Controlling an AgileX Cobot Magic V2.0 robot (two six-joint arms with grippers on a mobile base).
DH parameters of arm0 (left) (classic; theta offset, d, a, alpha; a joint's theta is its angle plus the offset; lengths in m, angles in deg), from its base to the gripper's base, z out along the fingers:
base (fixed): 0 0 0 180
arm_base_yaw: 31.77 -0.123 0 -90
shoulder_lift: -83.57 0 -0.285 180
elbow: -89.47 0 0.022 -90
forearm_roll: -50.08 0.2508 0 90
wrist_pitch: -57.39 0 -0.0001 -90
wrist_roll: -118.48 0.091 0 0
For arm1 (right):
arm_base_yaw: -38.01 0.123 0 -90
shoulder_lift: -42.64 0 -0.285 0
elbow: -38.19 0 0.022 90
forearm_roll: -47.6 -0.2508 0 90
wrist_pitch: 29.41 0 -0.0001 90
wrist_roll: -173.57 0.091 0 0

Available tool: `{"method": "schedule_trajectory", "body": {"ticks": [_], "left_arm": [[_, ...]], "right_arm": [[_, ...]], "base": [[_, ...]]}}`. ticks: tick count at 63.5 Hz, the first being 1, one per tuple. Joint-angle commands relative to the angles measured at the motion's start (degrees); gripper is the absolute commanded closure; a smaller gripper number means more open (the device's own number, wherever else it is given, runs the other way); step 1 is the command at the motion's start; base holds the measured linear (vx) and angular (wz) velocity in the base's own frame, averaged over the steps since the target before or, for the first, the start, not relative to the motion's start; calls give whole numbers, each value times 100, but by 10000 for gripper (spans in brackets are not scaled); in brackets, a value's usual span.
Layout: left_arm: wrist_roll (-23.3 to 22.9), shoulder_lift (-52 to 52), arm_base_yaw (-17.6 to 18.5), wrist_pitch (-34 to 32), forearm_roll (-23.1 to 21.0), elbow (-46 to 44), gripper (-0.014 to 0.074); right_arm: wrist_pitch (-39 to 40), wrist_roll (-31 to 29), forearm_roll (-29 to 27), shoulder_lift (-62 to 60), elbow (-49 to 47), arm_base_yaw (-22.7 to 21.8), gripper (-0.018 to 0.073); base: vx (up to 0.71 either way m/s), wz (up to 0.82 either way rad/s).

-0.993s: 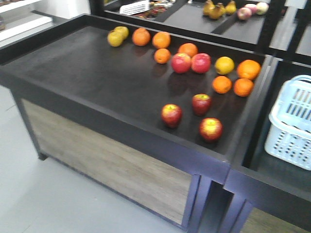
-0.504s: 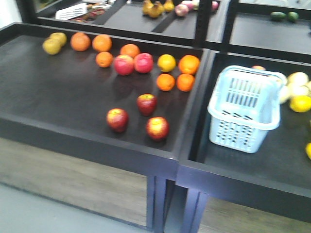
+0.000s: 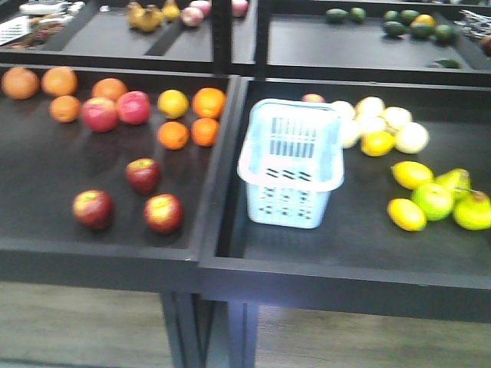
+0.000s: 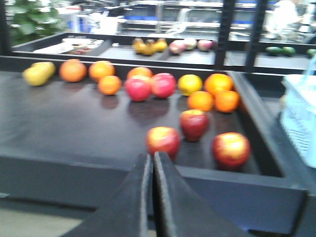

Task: Pick three apples into basket with both arms
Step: 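Turn the base and approach the table holding the light-blue basket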

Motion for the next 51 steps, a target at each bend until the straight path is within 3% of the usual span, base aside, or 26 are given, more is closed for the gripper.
{"method": "schedule_trajectory", "body": {"ticks": [1, 51], "left_arm": [[-49, 92, -7, -403, 3, 23, 603], [-49, 92, -7, -403, 3, 23, 603]], "right_arm": [[426, -43, 57, -77, 76, -41, 564], [418, -43, 57, -77, 76, -41, 564]], "base": [[4, -40], [8, -15]]}}
